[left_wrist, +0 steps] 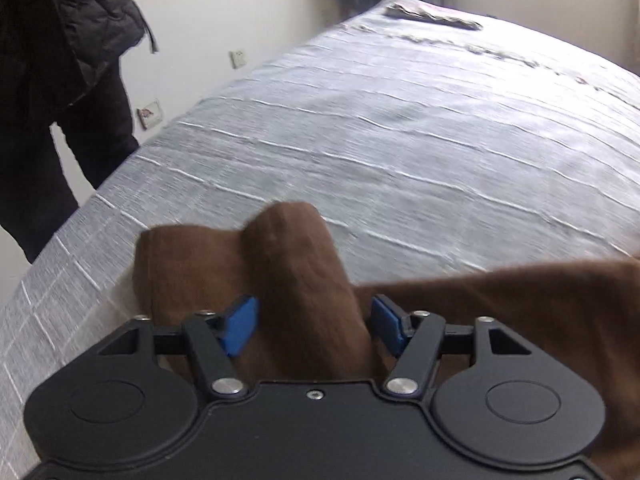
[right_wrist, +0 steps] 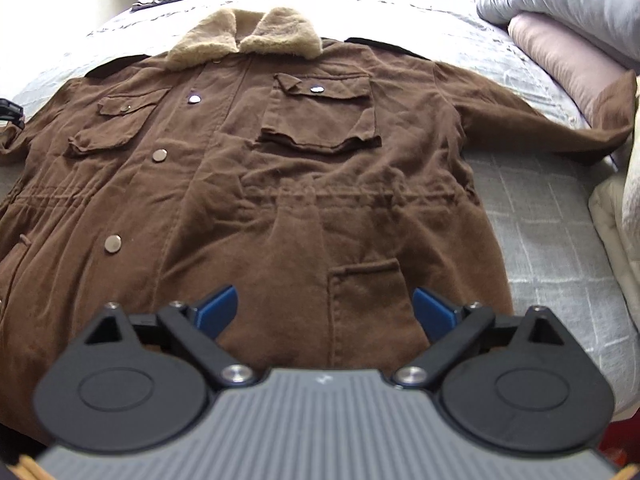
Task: Fold large clothes
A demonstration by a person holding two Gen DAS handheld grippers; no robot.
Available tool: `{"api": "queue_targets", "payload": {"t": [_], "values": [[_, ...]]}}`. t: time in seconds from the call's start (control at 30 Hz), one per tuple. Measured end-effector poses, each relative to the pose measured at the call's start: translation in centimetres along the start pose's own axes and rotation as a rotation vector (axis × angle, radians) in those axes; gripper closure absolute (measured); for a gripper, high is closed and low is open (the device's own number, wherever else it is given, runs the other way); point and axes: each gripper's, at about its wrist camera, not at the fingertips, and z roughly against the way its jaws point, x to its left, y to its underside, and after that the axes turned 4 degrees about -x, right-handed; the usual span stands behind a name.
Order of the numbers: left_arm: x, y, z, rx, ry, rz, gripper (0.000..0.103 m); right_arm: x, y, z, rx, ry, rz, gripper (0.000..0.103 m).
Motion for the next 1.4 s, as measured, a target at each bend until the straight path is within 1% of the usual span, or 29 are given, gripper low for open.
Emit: {"api": "queue_targets", "payload": {"t": [0.07,0.1,0.13,0.23,0.33,0.37,0.4,0.43,0.47,0.5,0.53,0.6,0.67,0.7,0.73,0.83,0.87,0.9,0.93,0.97,1.03,1.1,1.17,1.2,1.23,1.3,1.33,1.37,1.4], "values": [[1.4,0.2,0.9,-0.011,0.004,0.039,0.087,0.5,-0.5,-0.2,-0.001,0.000,0.017,0.007],[2.4,0.4,1.5,-0.021,0.030,0.074,0.090,0.7,-0.6,-0.3,-0.003,-0.001,0.030,0.007],[3.7,0.9,2.4,-0.034,0.046,0.104,0.091,0.9,-0.8,-0.5,-0.007,-0.003,0.044,0.007],[8.1,3.0,5.6,-0.089,0.035,0.167,0.091,1.1,-1.2,-1.1,-0.012,-0.009,0.059,0.007],[13.1,6.6,7.6,-0.068,0.045,0.247,0.090,0.9,-1.4,-1.8,-0.027,0.010,0.047,0.007],[14.5,8.2,7.9,-0.036,0.065,0.271,0.086,0.7,-1.3,-2.0,-0.030,0.014,0.037,0.007],[15.5,9.9,8.0,0.002,0.078,0.279,0.086,0.5,-1.2,-2.1,-0.031,0.016,0.023,0.007],[15.9,11.1,8.2,0.013,0.099,0.278,0.086,0.2,-1.1,-2.2,-0.031,0.014,0.007,0.007],[16.0,12.2,8.9,-0.018,0.107,0.259,0.083,-0.1,-1.0,-2.3,-0.029,0.011,-0.010,0.007],[15.9,12.8,9.8,-0.031,0.083,0.231,0.082,-0.4,-0.8,-2.3,-0.027,0.009,-0.025,0.007],[15.8,13.3,10.5,-0.032,0.050,0.229,0.078,-0.7,-0.6,-2.3,-0.025,0.011,-0.039,0.007],[15.9,13.6,11.8,-0.032,0.025,0.267,0.068,-1.2,-0.3,-1.9,-0.025,0.014,-0.052,0.007],[16.6,13.2,12.1,-0.059,0.043,0.307,0.044,-1.6,-0.1,-1.4,-0.034,0.013,-0.059,0.006],[16.9,12.9,11.9,-0.078,0.045,0.320,0.041,-1.9,0.0,-1.2,-0.040,0.016,-0.064,0.006],[17.0,12.5,11.4,-0.075,0.021,0.324,0.040,-2.1,0.0,-1.0,-0.046,0.020,-0.067,0.006],[17.6,12.2,8.5,-0.034,-0.027,0.352,0.040,-2.7,0.1,-0.4,-0.065,0.031,-0.080,0.005],[17.6,12.3,8.1,-0.055,-0.032,0.344,0.047,-3.0,0.2,-0.3,-0.071,0.034,-0.087,0.005],[17.2,12.2,8.0,-0.075,-0.042,0.305,0.061,-3.3,0.2,-0.3,-0.077,0.035,-0.096,0.005],[16.6,12.0,8.1,-0.093,-0.047,0.254,0.083,-3.6,0.3,-0.3,-0.079,0.036,-0.108,0.005],[16.1,11.8,8.4,-0.104,-0.070,0.228,0.086,-4.0,0.3,-0.3,-0.079,0.039,-0.119,0.005],[16.0,11.5,8.1,-0.107,-0.103,0.241,0.086,-4.8,0.4,-0.4,-0.082,0.056,-0.140,0.005],[15.5,11.5,7.5,-0.103,-0.153,0.235,0.082,-5.8,0.4,-0.3,-0.091,0.073,-0.165,0.005],[13.8,11.3,7.5,-0.111,-0.237,0.152,0.071,-7.1,0.6,-0.1,-0.102,0.086,-0.201,0.005],[13.1,11.1,7.7,-0.106,-0.274,0.130,0.069,-7.7,0.7,0.0,-0.105,0.089,-0.222,0.005],[12.8,11.2,8.3,-0.103,-0.278,0.130,0.067,-8.4,0.8,0.2,-0.108,0.087,-0.243,0.005],[12.6,11.0,9.7,-0.106,-0.194,0.165,0.055,-9.8,0.8,0.5,-0.120,0.076,-0.280,0.004],[12.5,11.0,10.5,-0.118,-0.149,0.184,0.043,-10.5,0.7,0.6,-0.129,0.077,-0.299,0.004],[12.2,10.9,11.4,-0.132,-0.113,0.193,0.036,-11.2,0.5,0.6,-0.138,0.082,-0.318,0.004],[11.8,10.8,12.1,-0.143,-0.081,0.195,0.035,-11.8,0.3,0.6,-0.149,0.090,-0.333,0.004]]}}
